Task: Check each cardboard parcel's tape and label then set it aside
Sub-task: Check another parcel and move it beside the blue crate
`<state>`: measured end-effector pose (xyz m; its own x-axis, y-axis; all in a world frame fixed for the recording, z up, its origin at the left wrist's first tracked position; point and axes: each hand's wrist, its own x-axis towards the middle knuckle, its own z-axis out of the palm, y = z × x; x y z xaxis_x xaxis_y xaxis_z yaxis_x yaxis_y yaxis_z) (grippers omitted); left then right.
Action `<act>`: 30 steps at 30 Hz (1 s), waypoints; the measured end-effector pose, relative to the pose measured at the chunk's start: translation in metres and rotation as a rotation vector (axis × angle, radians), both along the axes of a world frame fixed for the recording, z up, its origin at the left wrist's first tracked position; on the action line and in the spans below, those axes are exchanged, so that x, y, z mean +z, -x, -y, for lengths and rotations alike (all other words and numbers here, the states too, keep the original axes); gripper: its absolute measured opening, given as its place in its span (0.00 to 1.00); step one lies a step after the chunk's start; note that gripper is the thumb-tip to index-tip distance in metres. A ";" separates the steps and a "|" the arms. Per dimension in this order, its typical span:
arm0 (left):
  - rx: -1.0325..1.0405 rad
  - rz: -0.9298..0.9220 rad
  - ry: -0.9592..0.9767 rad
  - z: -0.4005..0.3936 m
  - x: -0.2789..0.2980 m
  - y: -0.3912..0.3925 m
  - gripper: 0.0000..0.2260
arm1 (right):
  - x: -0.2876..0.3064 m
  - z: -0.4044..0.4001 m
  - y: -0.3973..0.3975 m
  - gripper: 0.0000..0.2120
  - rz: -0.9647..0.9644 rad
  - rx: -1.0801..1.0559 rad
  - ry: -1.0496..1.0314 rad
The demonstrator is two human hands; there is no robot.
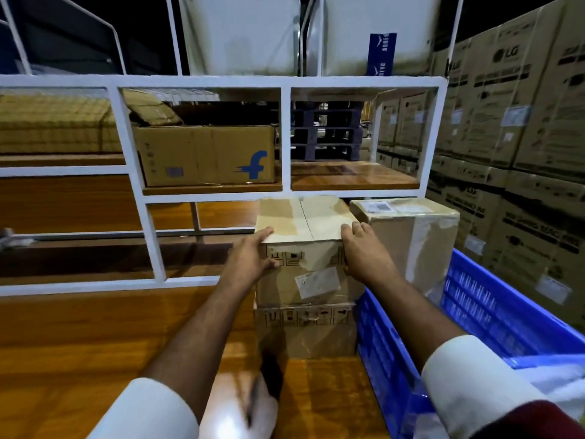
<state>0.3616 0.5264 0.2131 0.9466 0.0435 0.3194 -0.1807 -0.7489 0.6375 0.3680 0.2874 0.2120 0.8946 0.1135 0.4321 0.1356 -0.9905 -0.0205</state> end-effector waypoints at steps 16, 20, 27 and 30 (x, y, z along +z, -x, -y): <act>-0.050 -0.068 -0.059 -0.010 0.005 0.024 0.33 | 0.021 0.000 0.037 0.31 -0.014 -0.016 0.008; -0.025 0.095 0.073 -0.010 0.004 0.069 0.25 | 0.014 -0.015 0.091 0.18 0.171 0.043 -0.175; -0.413 0.161 0.483 0.014 -0.038 0.176 0.10 | -0.045 -0.035 0.230 0.09 0.362 0.031 -0.428; -0.534 -0.001 0.601 0.032 -0.072 0.212 0.08 | -0.082 -0.033 0.296 0.11 0.315 -0.043 -0.631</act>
